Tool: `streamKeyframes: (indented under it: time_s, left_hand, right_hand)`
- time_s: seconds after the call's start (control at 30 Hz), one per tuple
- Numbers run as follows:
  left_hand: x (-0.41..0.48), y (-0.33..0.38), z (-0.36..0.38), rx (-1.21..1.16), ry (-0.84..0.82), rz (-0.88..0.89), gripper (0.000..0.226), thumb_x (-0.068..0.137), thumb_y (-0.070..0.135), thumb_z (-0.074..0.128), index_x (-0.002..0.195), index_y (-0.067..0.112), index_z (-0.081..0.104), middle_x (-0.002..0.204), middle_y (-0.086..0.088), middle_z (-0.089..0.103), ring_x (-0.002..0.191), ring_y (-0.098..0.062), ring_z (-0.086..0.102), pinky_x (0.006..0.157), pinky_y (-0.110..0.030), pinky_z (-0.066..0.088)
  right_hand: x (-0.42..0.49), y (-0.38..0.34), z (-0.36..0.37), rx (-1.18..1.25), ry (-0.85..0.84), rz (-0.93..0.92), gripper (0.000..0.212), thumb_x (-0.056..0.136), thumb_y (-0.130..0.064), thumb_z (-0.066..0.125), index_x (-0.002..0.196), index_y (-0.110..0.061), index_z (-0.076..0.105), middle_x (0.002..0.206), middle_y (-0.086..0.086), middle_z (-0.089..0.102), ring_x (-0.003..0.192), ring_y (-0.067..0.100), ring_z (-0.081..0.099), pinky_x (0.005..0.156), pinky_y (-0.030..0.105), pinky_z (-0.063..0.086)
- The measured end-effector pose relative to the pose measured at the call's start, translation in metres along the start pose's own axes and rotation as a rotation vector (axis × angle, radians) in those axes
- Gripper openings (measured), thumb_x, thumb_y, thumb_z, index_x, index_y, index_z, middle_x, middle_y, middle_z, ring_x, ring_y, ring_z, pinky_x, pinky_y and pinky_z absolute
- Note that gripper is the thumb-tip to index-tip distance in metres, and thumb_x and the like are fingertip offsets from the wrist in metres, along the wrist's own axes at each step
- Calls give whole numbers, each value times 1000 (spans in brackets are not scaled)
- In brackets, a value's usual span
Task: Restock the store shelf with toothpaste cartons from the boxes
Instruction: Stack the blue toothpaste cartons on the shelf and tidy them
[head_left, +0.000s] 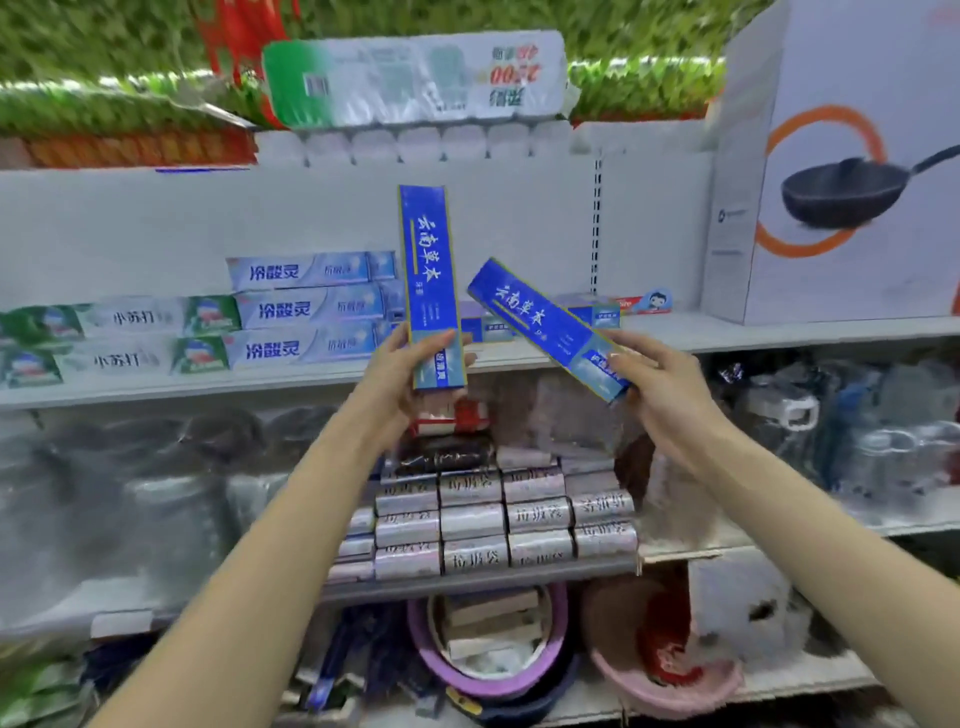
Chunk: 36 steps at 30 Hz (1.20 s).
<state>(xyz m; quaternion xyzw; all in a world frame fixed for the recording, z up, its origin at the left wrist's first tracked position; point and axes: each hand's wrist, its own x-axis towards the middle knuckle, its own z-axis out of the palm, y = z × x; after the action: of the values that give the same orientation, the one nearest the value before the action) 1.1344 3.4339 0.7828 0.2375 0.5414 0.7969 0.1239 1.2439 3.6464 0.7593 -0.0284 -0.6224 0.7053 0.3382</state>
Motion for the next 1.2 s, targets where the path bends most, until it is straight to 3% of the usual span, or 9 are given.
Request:
streamKeyframes:
  time_s: [0.23, 0.4, 0.5, 0.57, 0.77, 0.9, 1.07, 1.13, 1.2]
  left_hand:
    - [78, 0, -33, -10, 71, -17, 13, 89, 16, 63, 100, 22, 59, 91, -2, 71, 74, -14, 70, 44, -27, 54]
    - [119, -11, -24, -2, 95, -37, 10, 88, 18, 66, 93, 23, 59, 82, 4, 70, 74, -13, 66, 49, -29, 58]
    - [142, -19, -10, 25, 115, -26, 8, 89, 20, 66, 91, 22, 59, 85, 0, 68, 74, -12, 66, 49, -26, 57]
    - [157, -25, -2, 43, 136, -4, 8, 88, 22, 67, 91, 22, 59, 90, -2, 67, 75, -13, 67, 47, -24, 55]
    - [191, -30, 12, 80, 239, 38, 23, 86, 26, 69, 105, 17, 58, 100, -8, 68, 78, -15, 68, 45, -22, 53]
    - [211, -28, 27, 94, 293, 91, 14, 90, 25, 65, 101, 18, 58, 86, -3, 69, 63, -6, 69, 44, -20, 52]
    - [223, -45, 38, 69, 344, 95, 13, 89, 26, 66, 99, 20, 59, 80, -1, 71, 73, -12, 68, 47, -21, 53]
    - [223, -54, 41, 93, 358, 88, 14, 89, 26, 66, 100, 20, 59, 76, 1, 71, 68, -10, 68, 47, -21, 53]
    - [224, -59, 43, 111, 373, 85, 9, 90, 25, 65, 96, 21, 60, 77, 2, 71, 65, -10, 68, 46, -21, 54]
  right_hand:
    - [66, 7, -30, -284, 178, -140, 22, 87, 6, 58, 105, -4, 66, 82, 2, 64, 64, -3, 59, 59, 8, 47]
    - [104, 20, -60, -403, 223, -155, 15, 88, -1, 62, 98, -9, 68, 93, 14, 65, 81, 17, 60, 60, 13, 50]
    - [130, 29, -75, -410, 225, -163, 13, 88, -3, 63, 97, -10, 69, 95, 14, 65, 77, 12, 62, 58, 14, 52]
    - [152, 35, -85, -424, 197, -172, 13, 88, -4, 63, 97, -12, 68, 97, 12, 65, 73, 3, 63, 55, 13, 52]
    - [232, 53, -111, -644, -58, -174, 13, 90, -5, 61, 100, -10, 66, 91, 2, 63, 73, 0, 63, 55, 10, 49]
    - [289, 65, -124, -708, -184, -176, 13, 90, -6, 62, 101, -12, 65, 102, 9, 63, 84, 12, 59, 57, 8, 47]
    - [322, 90, -122, -784, -290, -229, 13, 89, -9, 64, 98, -20, 64, 110, 6, 62, 101, 17, 57, 72, 12, 43]
    - [323, 95, -120, -795, -295, -251, 14, 89, -9, 64, 99, -20, 63, 111, 4, 58, 101, 15, 55, 74, 8, 38]
    - [325, 96, -124, -830, -282, -265, 16, 88, -12, 65, 102, -21, 64, 110, 0, 52, 103, 14, 54, 84, 15, 36]
